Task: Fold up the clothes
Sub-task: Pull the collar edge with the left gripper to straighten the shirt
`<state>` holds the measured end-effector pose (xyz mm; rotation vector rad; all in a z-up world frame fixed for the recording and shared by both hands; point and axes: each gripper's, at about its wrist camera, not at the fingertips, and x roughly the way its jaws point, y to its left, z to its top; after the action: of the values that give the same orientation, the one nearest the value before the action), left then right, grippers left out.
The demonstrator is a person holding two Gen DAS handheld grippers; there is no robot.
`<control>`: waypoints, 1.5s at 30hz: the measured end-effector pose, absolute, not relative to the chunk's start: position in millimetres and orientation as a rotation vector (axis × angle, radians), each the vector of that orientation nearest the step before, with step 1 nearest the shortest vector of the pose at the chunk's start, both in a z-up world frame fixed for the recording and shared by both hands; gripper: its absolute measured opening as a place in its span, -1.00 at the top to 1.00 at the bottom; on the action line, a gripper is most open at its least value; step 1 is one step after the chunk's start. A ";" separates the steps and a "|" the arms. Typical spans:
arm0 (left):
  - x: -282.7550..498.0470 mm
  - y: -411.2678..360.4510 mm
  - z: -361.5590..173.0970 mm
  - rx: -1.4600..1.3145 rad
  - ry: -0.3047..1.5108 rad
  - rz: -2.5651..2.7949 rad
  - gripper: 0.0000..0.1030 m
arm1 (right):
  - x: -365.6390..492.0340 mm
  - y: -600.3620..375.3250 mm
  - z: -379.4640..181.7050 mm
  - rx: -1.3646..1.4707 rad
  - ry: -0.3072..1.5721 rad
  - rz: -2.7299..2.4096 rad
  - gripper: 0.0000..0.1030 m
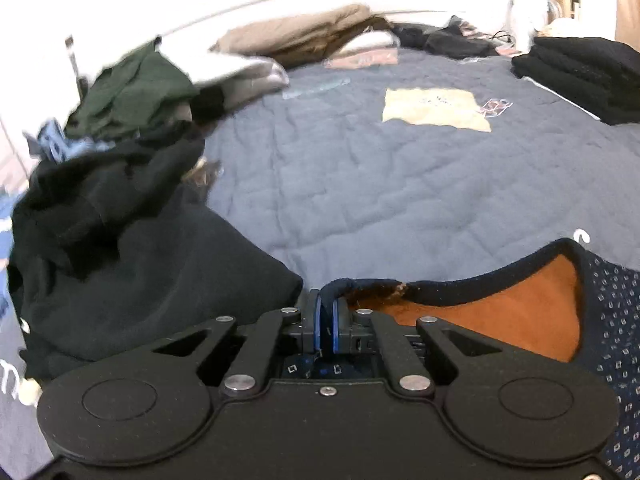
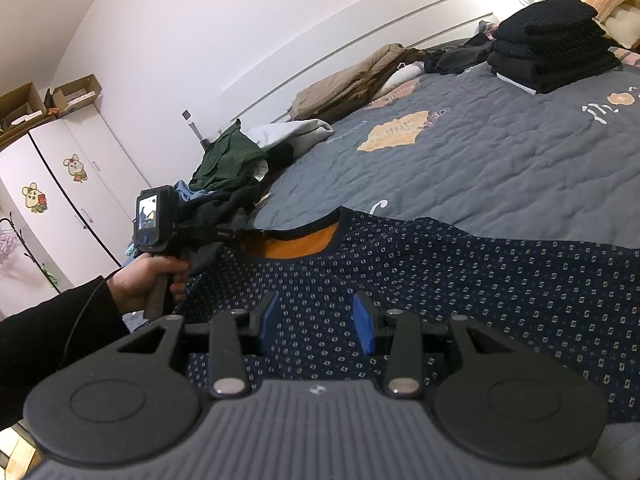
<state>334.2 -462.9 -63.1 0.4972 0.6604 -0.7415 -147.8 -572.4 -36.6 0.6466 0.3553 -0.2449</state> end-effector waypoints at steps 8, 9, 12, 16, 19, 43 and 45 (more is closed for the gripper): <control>314.4 -409.8 -41.5 0.435 0.597 -0.783 0.12 | -147.0 -569.7 -36.9 0.653 0.361 -0.230 0.23; 314.6 -393.2 -35.6 0.422 0.590 -0.764 0.11 | -147.0 -569.6 -36.6 0.654 0.360 -0.230 0.23; 316.5 -329.2 -22.1 0.354 0.590 -0.683 -0.06 | -146.9 -568.0 -35.8 0.659 0.355 -0.227 0.23; 321.3 -223.7 -17.0 0.216 0.646 -0.545 -0.23 | -144.6 -565.5 -34.7 0.666 0.350 -0.220 0.23; 320.9 -141.3 -20.0 0.091 0.690 -0.420 -0.24 | -142.0 -561.2 -32.7 0.666 0.348 -0.209 0.23; 327.9 50.1 -63.9 -0.121 0.843 -0.175 0.87 | -113.1 -516.5 -34.6 0.603 0.416 -0.112 0.23; 329.4 55.1 -57.1 -0.057 0.807 -0.139 0.88 | -113.7 -517.4 -33.7 0.608 0.412 -0.110 0.23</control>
<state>329.4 55.1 -57.1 -0.0570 0.8069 -0.1386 -113.7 -517.4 -33.7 0.6080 0.4121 -0.1097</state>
